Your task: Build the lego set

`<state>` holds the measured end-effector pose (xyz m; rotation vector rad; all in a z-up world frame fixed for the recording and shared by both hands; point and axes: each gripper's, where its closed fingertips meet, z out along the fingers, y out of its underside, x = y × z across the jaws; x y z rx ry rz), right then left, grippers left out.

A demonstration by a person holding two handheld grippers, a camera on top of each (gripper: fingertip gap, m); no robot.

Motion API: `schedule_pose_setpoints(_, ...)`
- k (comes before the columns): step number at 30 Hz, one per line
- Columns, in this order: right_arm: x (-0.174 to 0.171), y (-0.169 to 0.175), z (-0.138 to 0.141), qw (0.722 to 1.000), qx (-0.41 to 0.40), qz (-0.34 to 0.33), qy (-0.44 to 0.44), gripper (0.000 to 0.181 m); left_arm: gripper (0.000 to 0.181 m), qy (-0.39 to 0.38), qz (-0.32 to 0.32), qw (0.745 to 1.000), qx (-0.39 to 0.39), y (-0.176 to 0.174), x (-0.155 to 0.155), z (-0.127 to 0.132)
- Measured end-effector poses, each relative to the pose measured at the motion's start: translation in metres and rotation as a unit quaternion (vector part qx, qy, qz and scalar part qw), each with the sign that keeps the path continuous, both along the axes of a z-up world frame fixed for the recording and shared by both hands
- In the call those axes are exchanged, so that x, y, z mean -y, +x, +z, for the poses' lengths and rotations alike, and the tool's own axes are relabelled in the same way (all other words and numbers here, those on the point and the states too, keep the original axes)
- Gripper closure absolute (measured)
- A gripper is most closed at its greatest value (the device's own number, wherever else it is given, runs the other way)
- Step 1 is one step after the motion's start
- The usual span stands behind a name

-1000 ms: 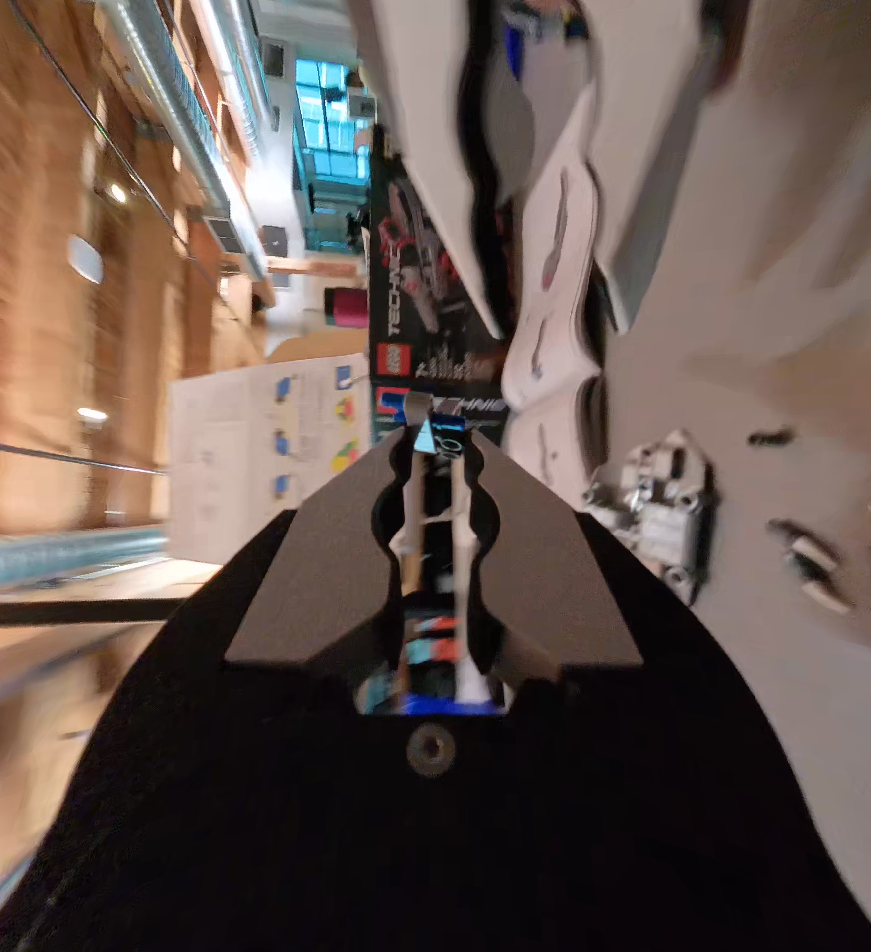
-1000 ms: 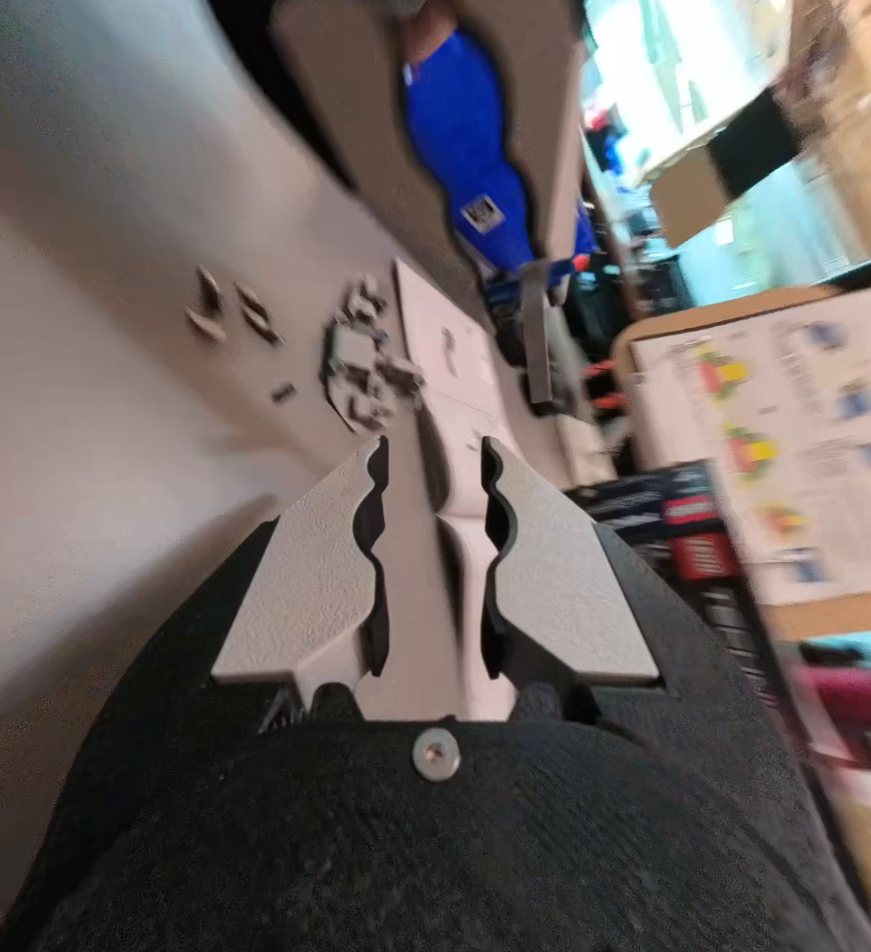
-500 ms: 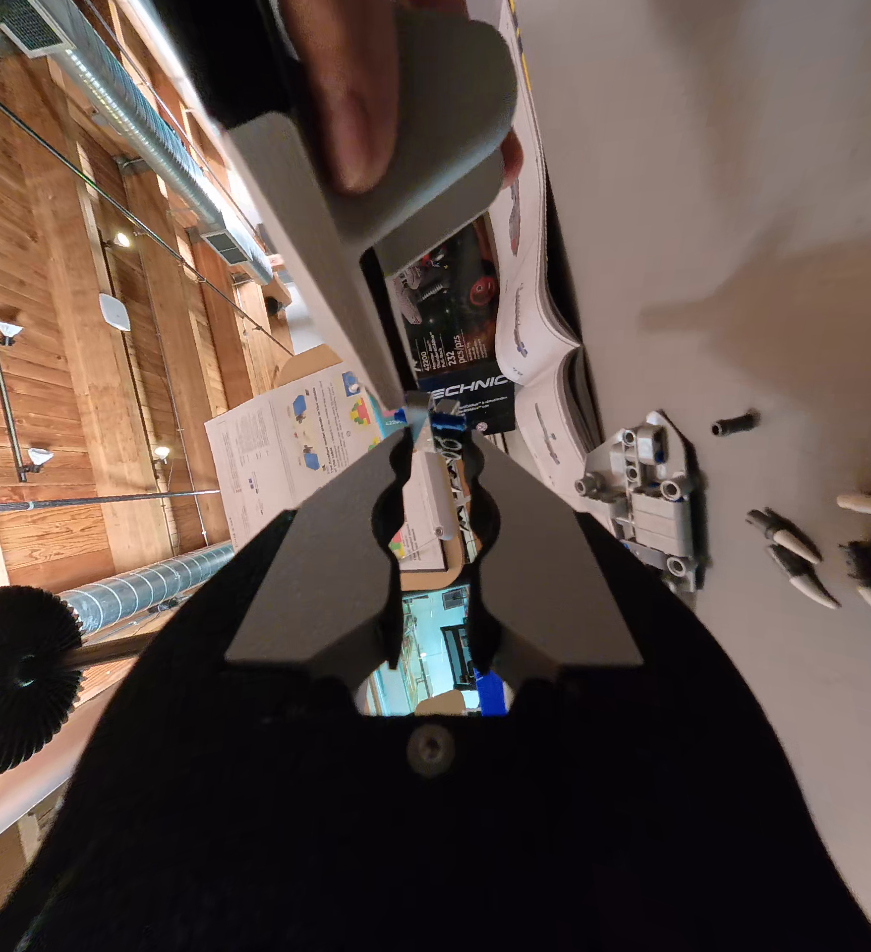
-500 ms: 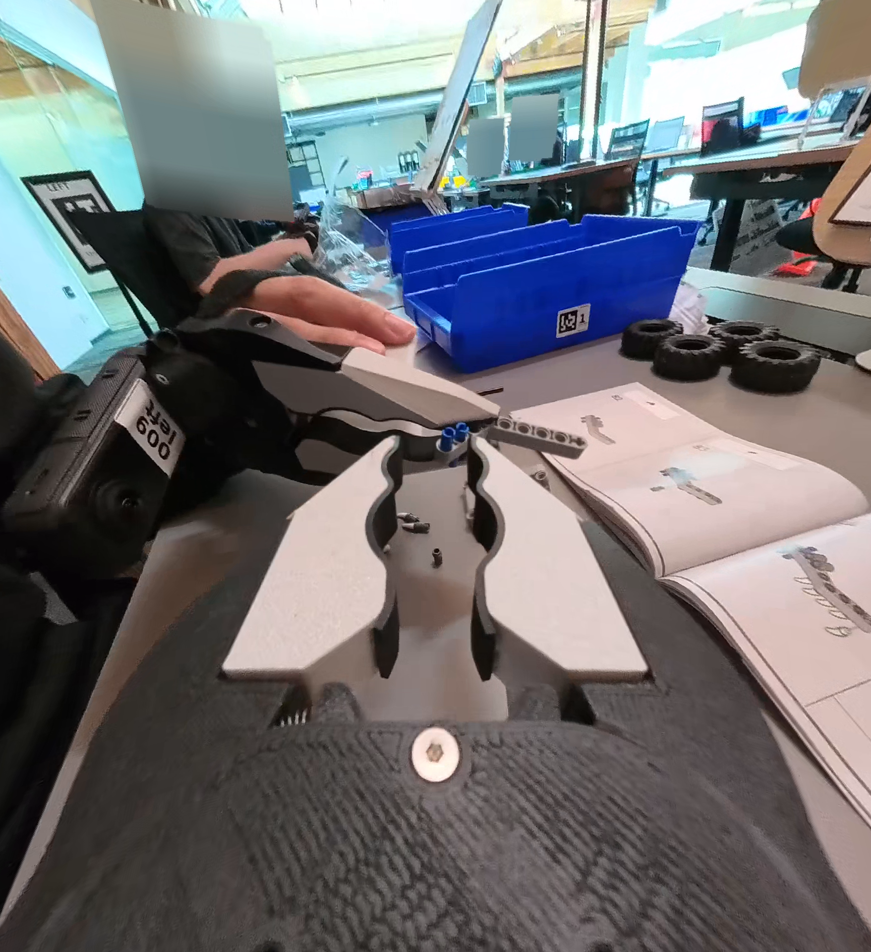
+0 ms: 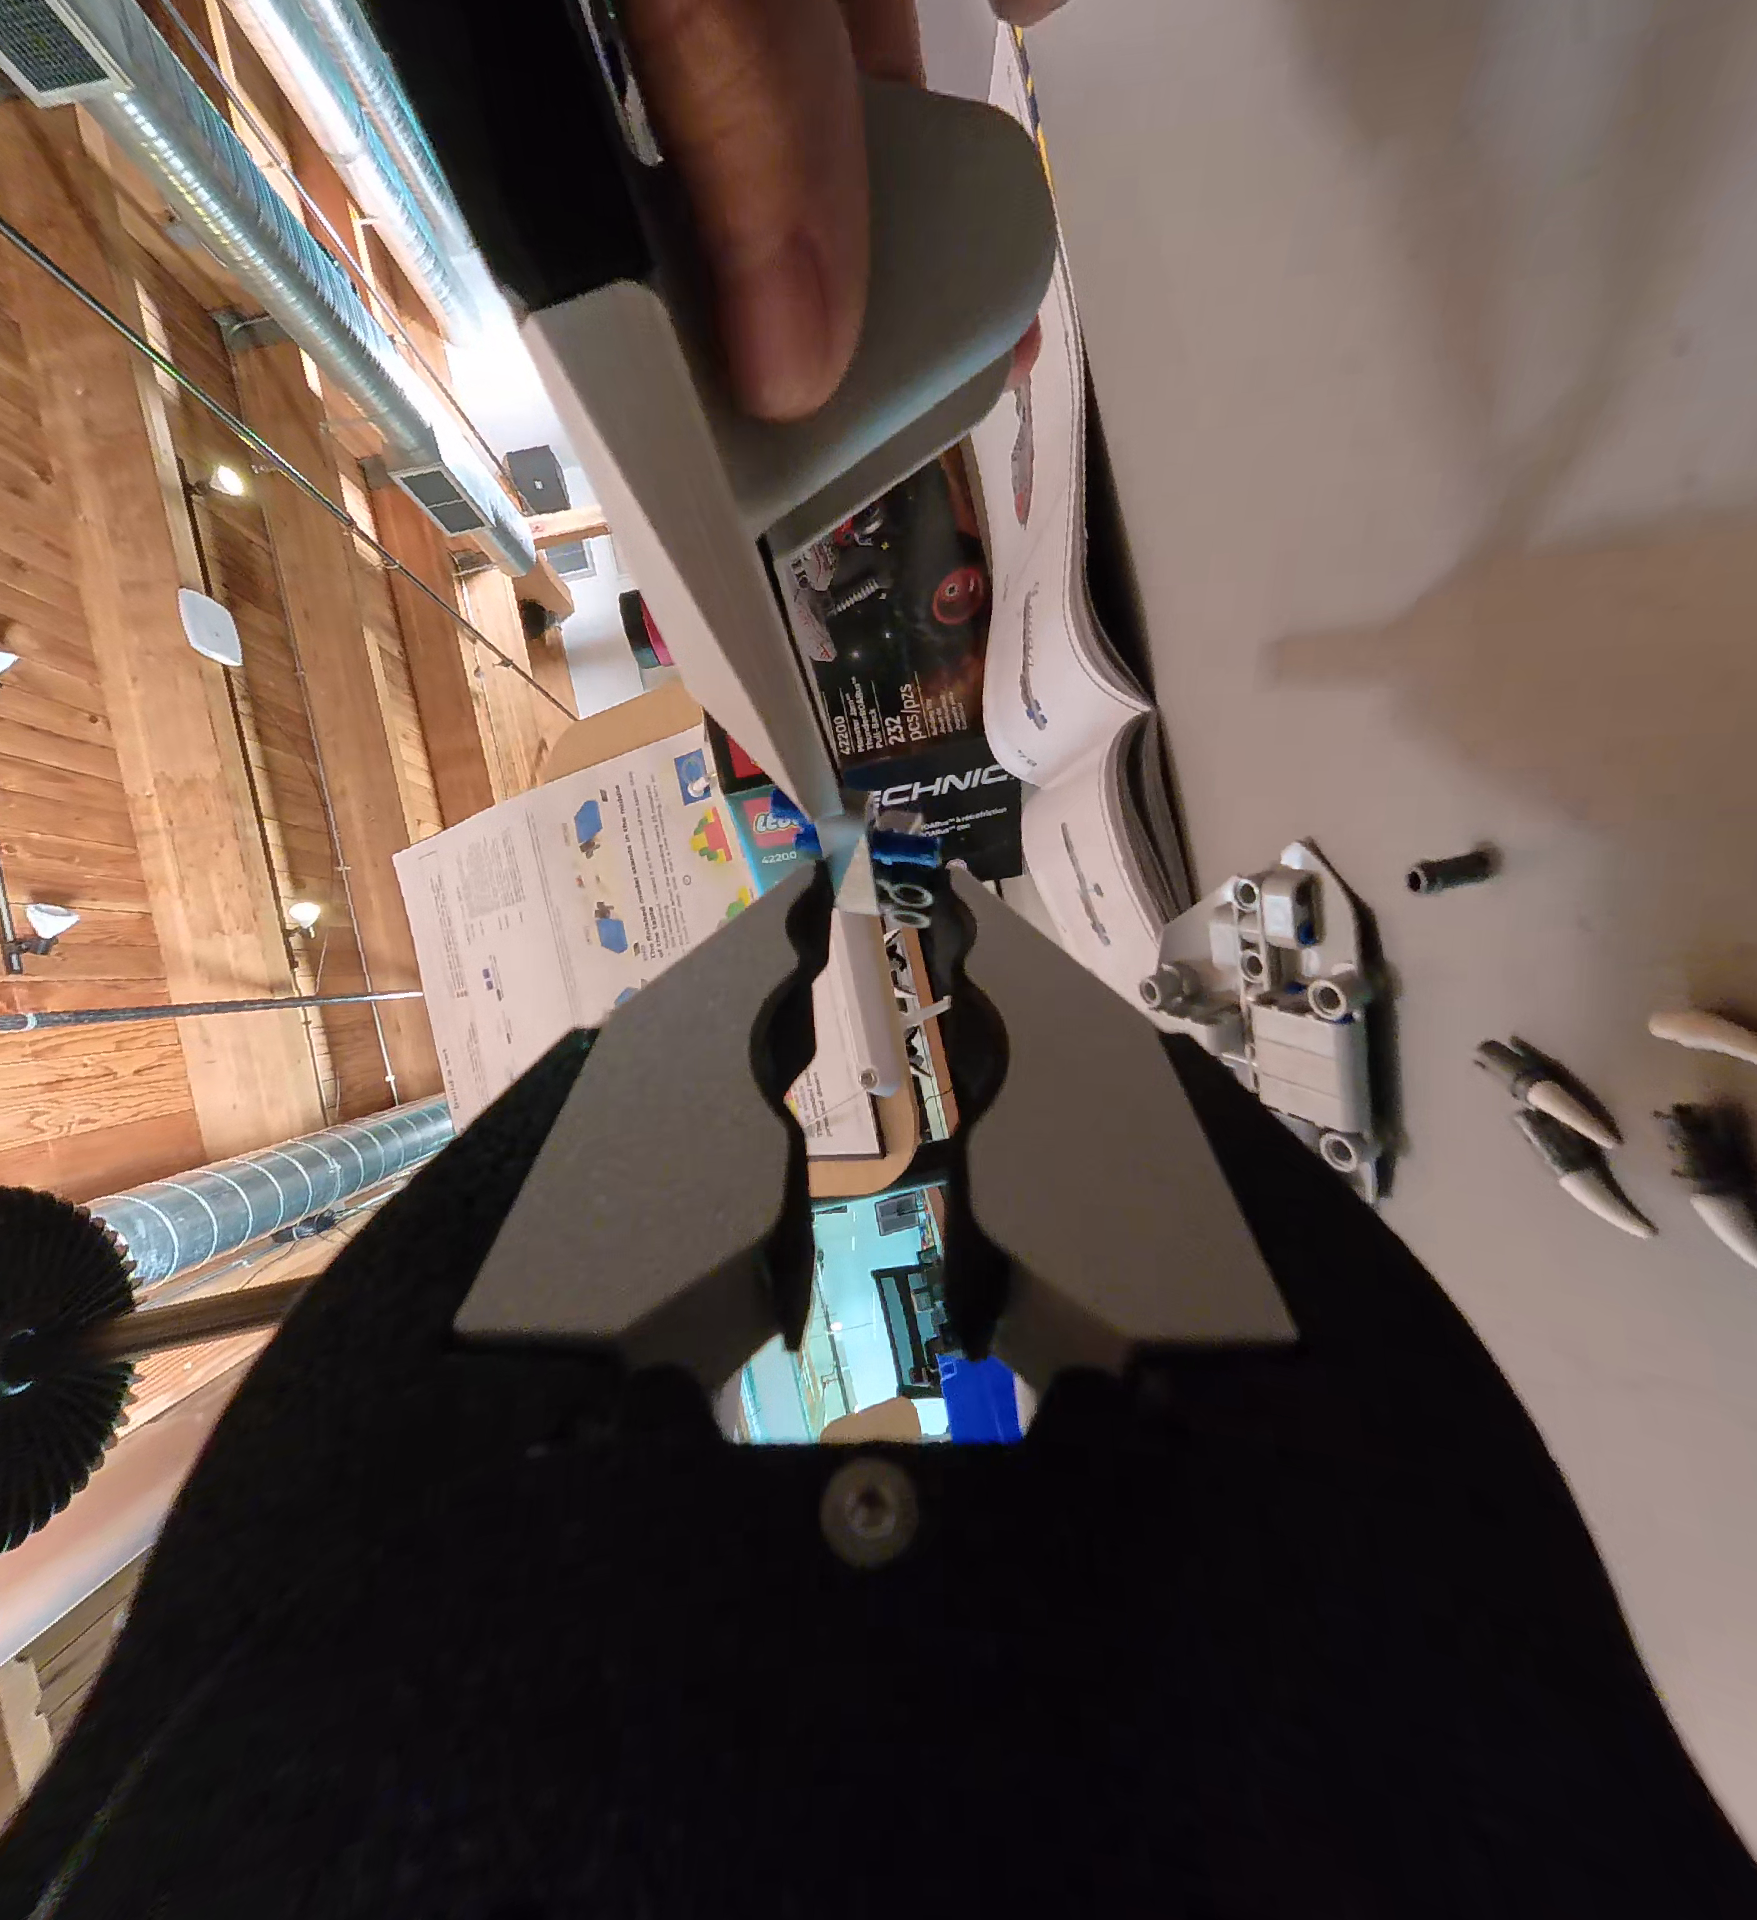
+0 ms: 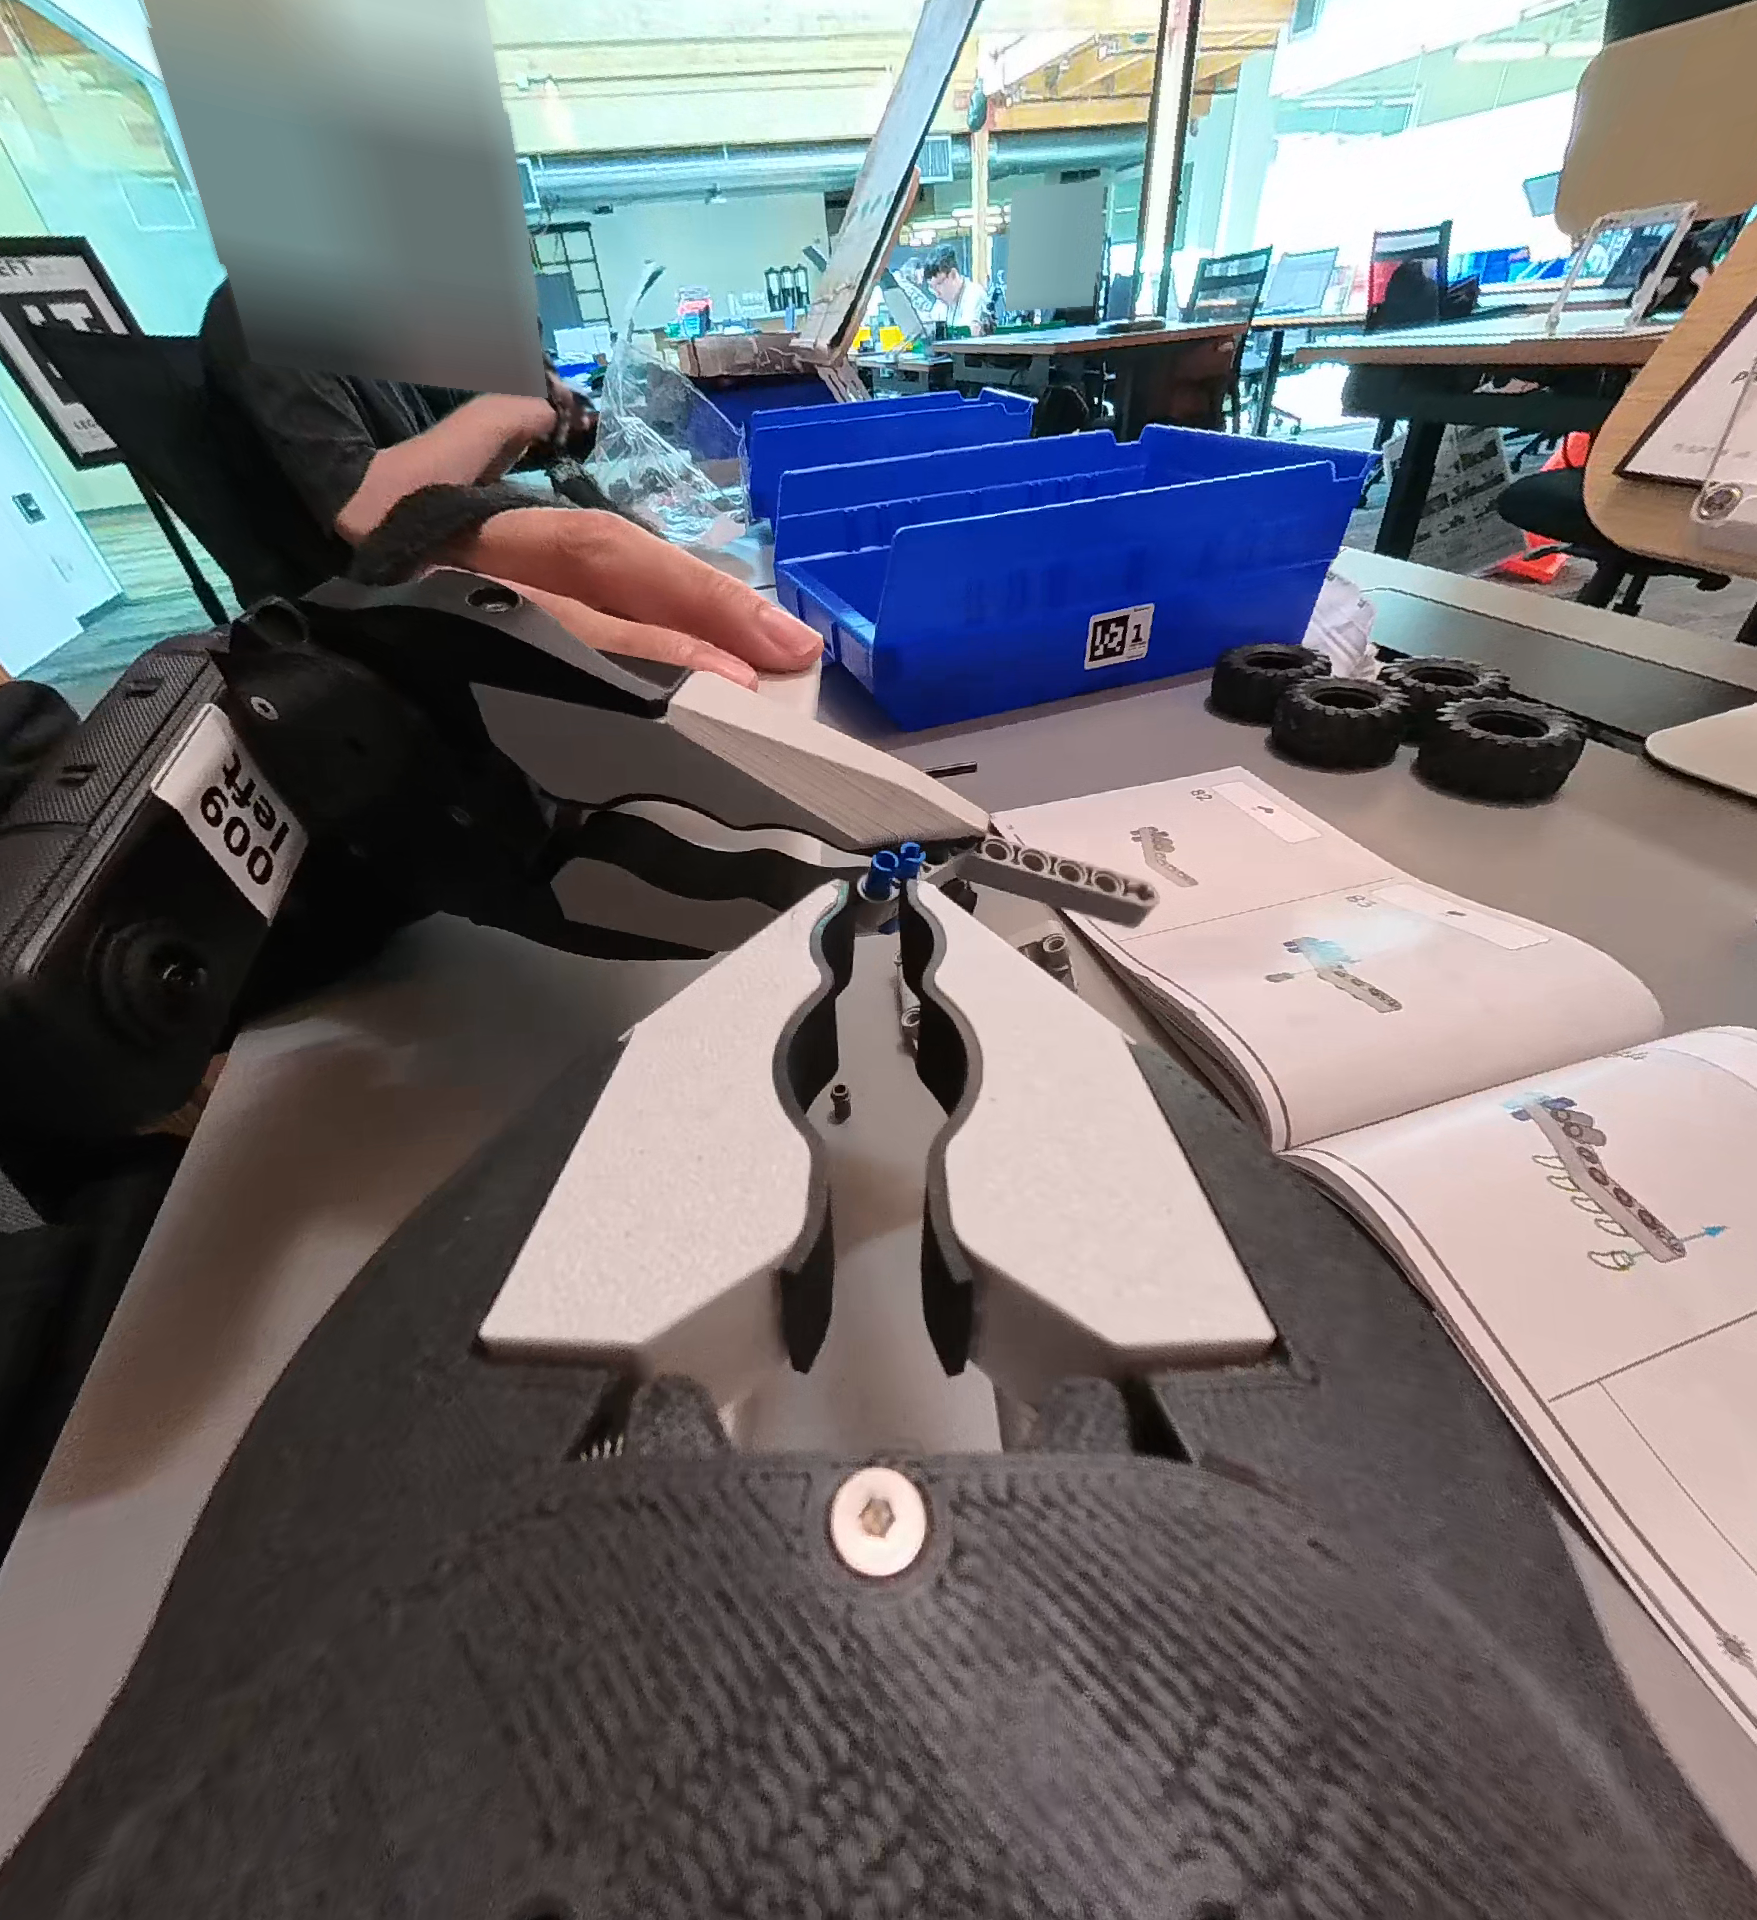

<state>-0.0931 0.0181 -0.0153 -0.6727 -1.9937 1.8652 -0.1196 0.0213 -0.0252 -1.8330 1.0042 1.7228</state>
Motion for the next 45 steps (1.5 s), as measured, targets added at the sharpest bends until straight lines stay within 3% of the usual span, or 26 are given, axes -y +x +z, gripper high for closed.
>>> schedule_pose_setpoints(5,-0.005,-0.001,-0.001,1.000,-0.005,-0.004,0.009,0.177,0.166,0.007,-0.006,1.000,0.009,0.000,0.001,0.001)
schedule_pose_setpoints(11,-0.013,-0.002,0.006,0.999,-0.033,-0.008,-0.004,0.181,0.166,0.033,-0.059,0.997,0.042,0.015,-0.003,0.006)
schedule_pose_setpoints(15,-0.009,0.003,0.004,0.999,-0.040,0.010,0.005,0.181,0.166,0.022,0.008,1.000,-0.005,-0.004,0.004,0.009)
schedule_pose_setpoints(18,-0.012,-0.002,0.006,0.999,-0.030,-0.012,-0.007,0.165,0.166,0.017,-0.010,1.000,0.001,0.002,0.001,0.006)
schedule_pose_setpoints(22,-0.009,-0.004,0.006,1.000,-0.014,-0.016,-0.020,0.158,0.166,0.025,-0.018,1.000,-0.002,0.009,-0.005,0.009)
schedule_pose_setpoints(26,-0.005,0.001,0.006,1.000,-0.025,0.000,-0.013,0.174,0.167,0.027,-0.031,0.999,0.009,0.014,-0.006,0.008)
schedule_pose_setpoints(31,-0.007,0.009,0.007,0.998,-0.007,0.046,-0.031,0.176,0.160,0.049,-0.102,0.991,0.067,0.029,0.000,0.015)
schedule_pose_setpoints(34,-0.006,0.015,0.008,0.997,0.000,0.073,-0.039,0.176,0.157,0.067,-0.103,0.986,0.116,0.023,0.010,0.019)
schedule_pose_setpoints(38,-0.001,0.023,0.006,0.994,0.001,0.104,-0.031,0.176,0.153,0.055,-0.067,0.991,0.103,0.005,0.022,0.016)
schedule_pose_setpoints(45,0.000,0.028,0.007,0.991,0.011,0.131,-0.039,0.176,0.160,0.032,-0.088,0.993,0.072,0.021,0.007,0.009)
